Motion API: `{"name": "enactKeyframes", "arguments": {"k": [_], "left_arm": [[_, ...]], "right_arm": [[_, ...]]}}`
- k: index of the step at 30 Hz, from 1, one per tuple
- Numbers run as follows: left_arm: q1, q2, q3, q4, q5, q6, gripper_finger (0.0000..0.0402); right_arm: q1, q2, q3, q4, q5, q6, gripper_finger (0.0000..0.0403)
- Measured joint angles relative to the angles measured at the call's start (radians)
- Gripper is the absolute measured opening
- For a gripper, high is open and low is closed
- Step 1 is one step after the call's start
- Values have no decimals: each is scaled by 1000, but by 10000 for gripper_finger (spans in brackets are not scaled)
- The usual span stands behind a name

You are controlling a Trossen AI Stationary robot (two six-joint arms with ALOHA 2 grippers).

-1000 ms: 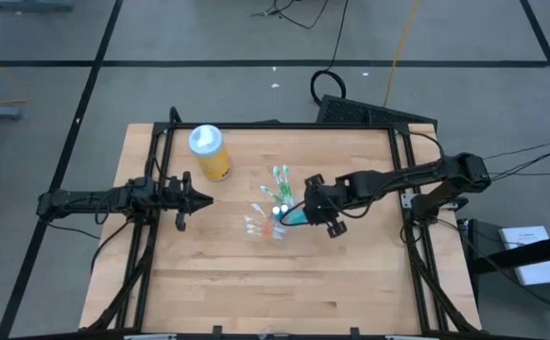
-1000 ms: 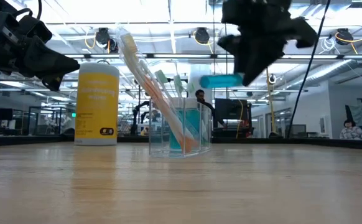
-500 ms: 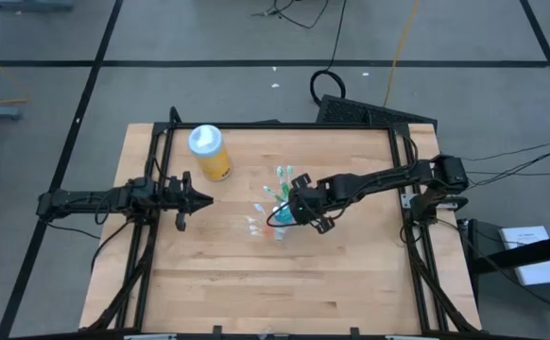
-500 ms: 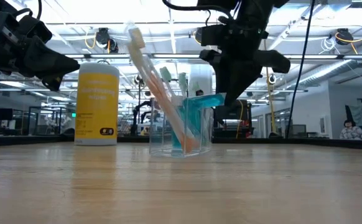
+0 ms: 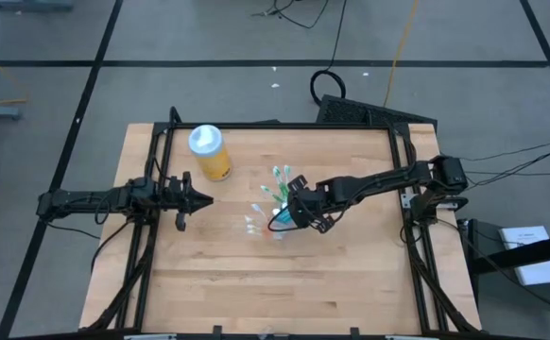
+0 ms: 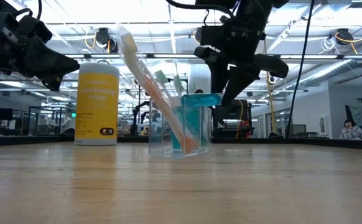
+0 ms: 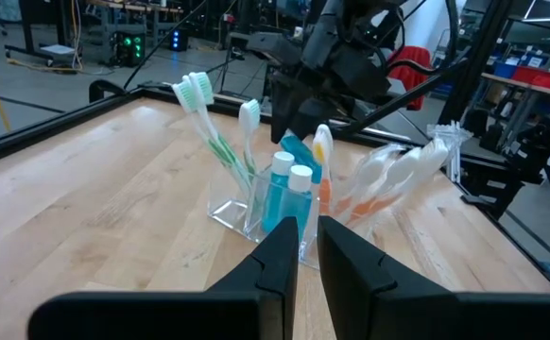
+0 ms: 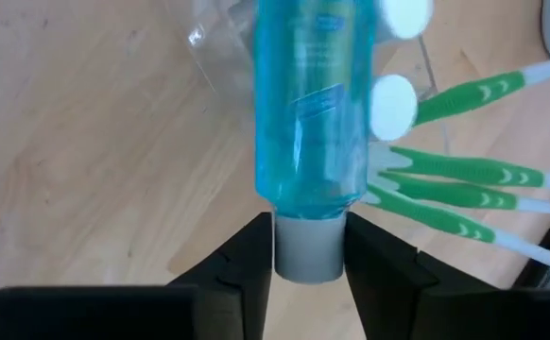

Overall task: Pick & Place toothbrushing station
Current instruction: Put the blue mouthwash bottle into the transparent organizer

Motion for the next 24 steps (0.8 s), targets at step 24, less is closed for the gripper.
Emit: {"name": "enactKeyframes", "arguments": {"k": [24], "left_arm": [[0,0,0,0,0,0,49]], "right_arm": [[32,-11,0,78,102,-56,129]]}}
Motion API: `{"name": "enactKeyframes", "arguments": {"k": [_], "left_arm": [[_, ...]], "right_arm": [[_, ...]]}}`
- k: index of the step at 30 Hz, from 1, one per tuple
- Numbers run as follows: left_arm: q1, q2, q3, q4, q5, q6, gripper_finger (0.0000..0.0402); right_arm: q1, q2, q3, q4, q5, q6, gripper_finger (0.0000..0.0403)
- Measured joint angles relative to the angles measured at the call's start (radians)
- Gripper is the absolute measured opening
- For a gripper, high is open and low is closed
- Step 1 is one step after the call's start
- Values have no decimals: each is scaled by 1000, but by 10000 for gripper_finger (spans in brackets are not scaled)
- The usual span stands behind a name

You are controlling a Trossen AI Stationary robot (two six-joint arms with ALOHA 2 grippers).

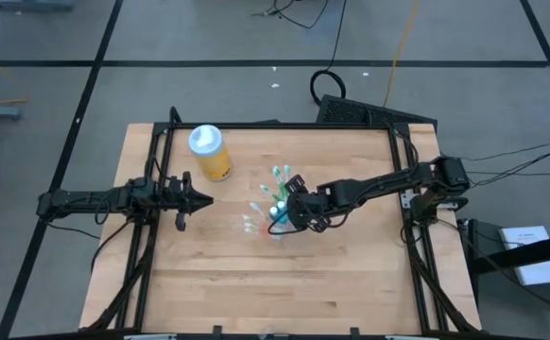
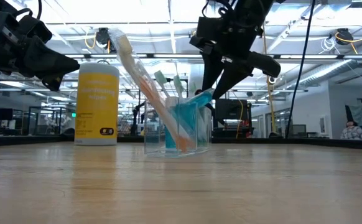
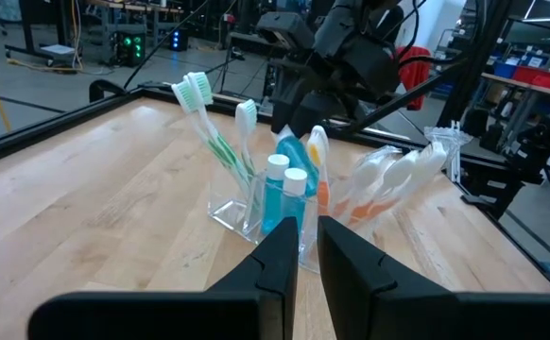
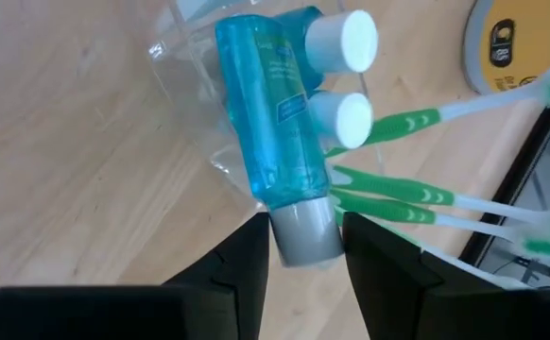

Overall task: Pick & Place toothbrushing station
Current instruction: Put the blue mouthwash bottle into the transparent organizer, then return to Home Position

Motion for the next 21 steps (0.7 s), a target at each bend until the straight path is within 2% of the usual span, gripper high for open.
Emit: {"name": "enactKeyframes", "arguments": {"k": [21], "left_arm": [[0,0,0,0,0,0,49]], "right_arm": [[40,-23,0,26,6,0,130]]}}
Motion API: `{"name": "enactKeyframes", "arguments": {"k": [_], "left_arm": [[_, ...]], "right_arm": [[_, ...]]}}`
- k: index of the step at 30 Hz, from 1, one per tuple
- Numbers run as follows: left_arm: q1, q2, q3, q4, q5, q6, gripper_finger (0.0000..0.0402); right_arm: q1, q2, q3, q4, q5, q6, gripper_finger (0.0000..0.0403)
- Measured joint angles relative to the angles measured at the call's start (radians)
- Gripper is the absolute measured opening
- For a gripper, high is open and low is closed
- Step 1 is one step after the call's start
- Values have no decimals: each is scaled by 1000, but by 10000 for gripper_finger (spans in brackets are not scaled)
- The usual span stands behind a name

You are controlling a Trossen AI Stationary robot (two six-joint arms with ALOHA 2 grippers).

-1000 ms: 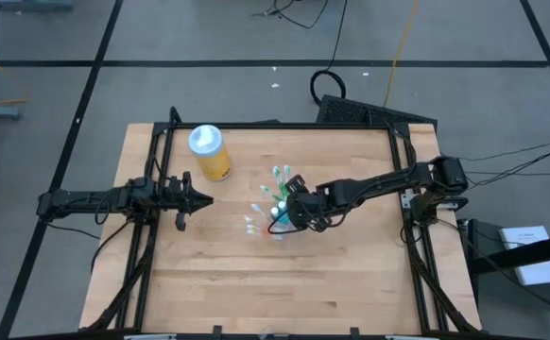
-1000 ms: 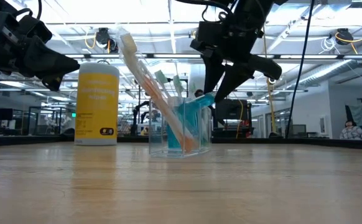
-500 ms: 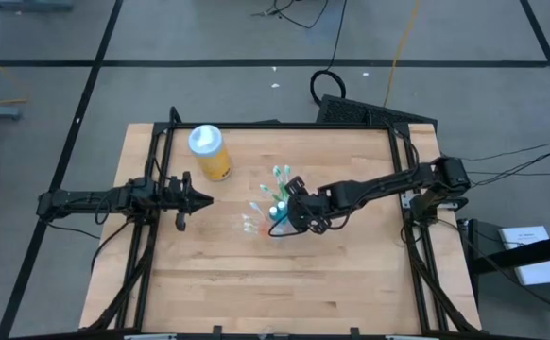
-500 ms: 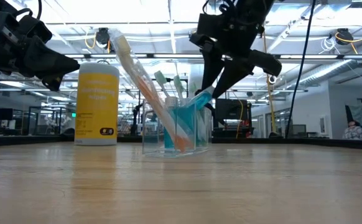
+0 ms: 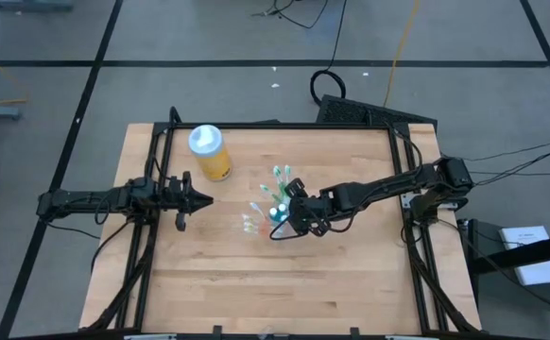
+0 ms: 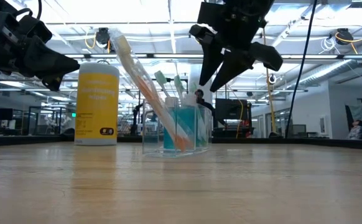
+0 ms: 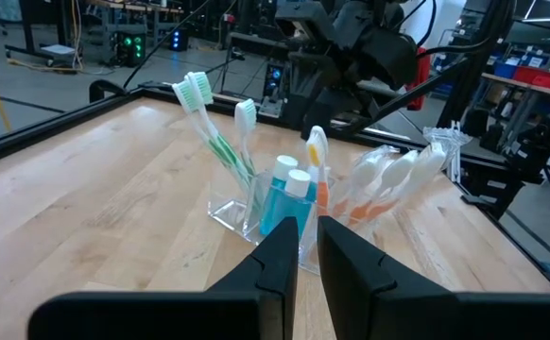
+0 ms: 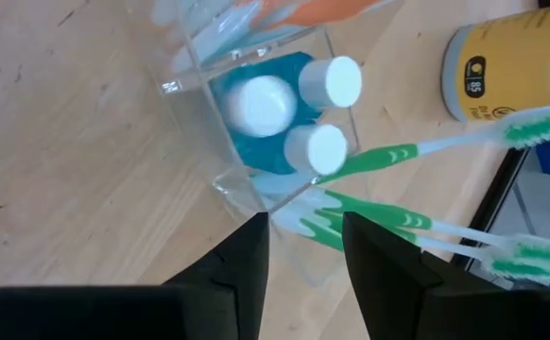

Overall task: Pick & Place toothbrushing station
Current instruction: Return to Home Position

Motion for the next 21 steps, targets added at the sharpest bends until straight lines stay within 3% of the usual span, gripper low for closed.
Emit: {"name": "enactKeyframes", "arguments": {"k": [8,12,17,21], "left_arm": [[0,0,0,0,0,0,49],[0,0,0,0,0,0,49],[0,0,0,0,0,0,49],[0,0,0,0,0,0,49]], "right_arm": [[1,-48,0,-41,-9,138,130],[-3,-152,-27,-107,-119,326,128],[11,-389,-149,-94,-166,504,116],[31,-661,-370,87,-167,614,102]]}}
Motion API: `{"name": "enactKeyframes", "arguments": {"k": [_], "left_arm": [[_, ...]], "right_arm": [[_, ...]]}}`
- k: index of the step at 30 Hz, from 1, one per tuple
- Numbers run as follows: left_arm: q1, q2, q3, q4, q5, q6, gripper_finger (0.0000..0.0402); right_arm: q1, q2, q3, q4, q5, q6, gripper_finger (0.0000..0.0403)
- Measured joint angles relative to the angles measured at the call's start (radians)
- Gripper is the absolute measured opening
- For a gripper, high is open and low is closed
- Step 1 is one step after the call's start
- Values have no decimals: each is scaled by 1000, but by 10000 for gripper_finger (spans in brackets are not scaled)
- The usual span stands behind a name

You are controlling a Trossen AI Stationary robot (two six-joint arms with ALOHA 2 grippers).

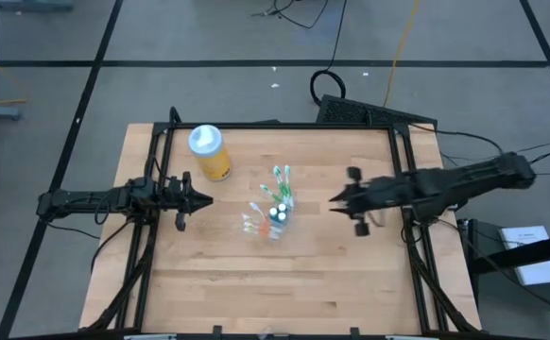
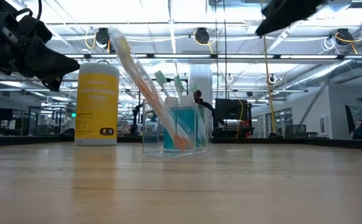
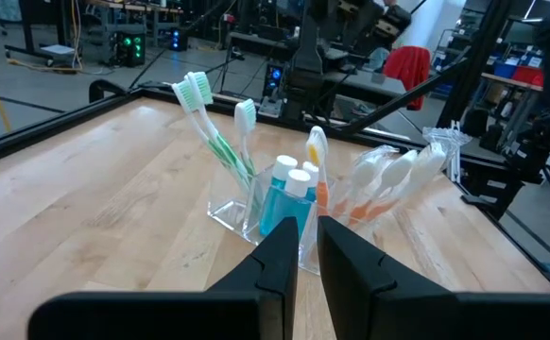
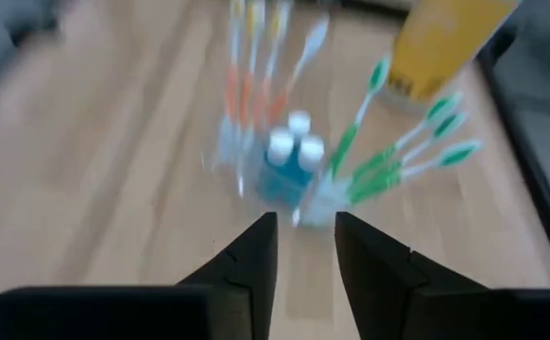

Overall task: Pick & Place toothbrushing station
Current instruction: Return to Home Position

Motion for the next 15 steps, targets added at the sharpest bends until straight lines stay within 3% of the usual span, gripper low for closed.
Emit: {"name": "enactKeyframes", "arguments": {"k": [7,15], "left_arm": [[0,0,0,0,0,0,49],[0,0,0,0,0,0,49]], "right_arm": [[14,-462,-459,457,53,21,79],[5,-738,-679,608,78,22,49]]}}
